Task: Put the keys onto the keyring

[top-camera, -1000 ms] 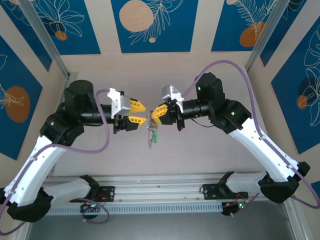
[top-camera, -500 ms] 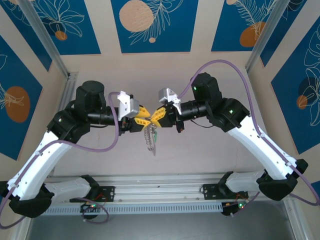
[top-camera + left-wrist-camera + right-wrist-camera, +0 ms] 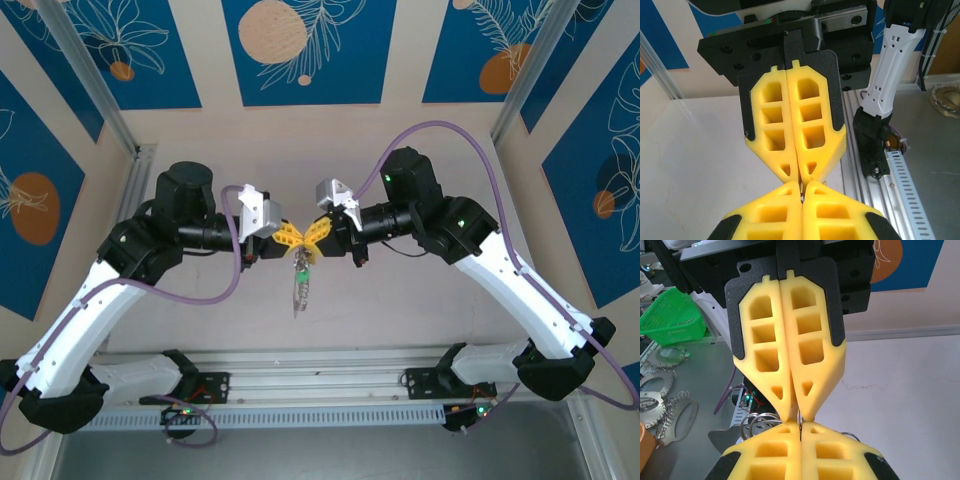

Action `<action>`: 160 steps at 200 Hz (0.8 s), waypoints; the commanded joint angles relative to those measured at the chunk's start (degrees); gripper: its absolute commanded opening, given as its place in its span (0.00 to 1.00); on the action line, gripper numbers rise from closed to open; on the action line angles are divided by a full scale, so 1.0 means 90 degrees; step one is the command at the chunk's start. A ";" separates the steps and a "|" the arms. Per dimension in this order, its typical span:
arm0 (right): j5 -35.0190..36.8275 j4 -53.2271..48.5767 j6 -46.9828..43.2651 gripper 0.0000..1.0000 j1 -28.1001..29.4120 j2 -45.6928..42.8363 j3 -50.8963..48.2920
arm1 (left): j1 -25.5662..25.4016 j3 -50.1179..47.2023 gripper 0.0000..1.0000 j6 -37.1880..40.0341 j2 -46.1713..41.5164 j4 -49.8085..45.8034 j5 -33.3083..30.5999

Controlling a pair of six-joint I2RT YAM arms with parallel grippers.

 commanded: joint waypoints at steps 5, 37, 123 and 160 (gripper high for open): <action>-0.0076 0.0090 -0.0112 0.00 0.0040 -0.0019 0.0230 | -0.0089 0.0074 0.00 0.0071 -0.0034 0.0024 0.0111; -0.0175 0.0159 -0.0057 0.14 0.0010 -0.0076 0.0183 | -0.0091 0.0032 0.00 0.0094 -0.0074 0.0062 0.0198; -0.1109 0.0980 0.0701 0.34 -0.0527 -0.0760 -0.0894 | -0.0086 -0.0212 0.00 0.0014 -0.0160 0.0424 0.0431; -0.1652 0.0852 0.0702 0.29 -0.0602 -0.0633 -0.0817 | -0.0090 -0.0222 0.00 -0.0017 -0.0191 0.0465 0.0463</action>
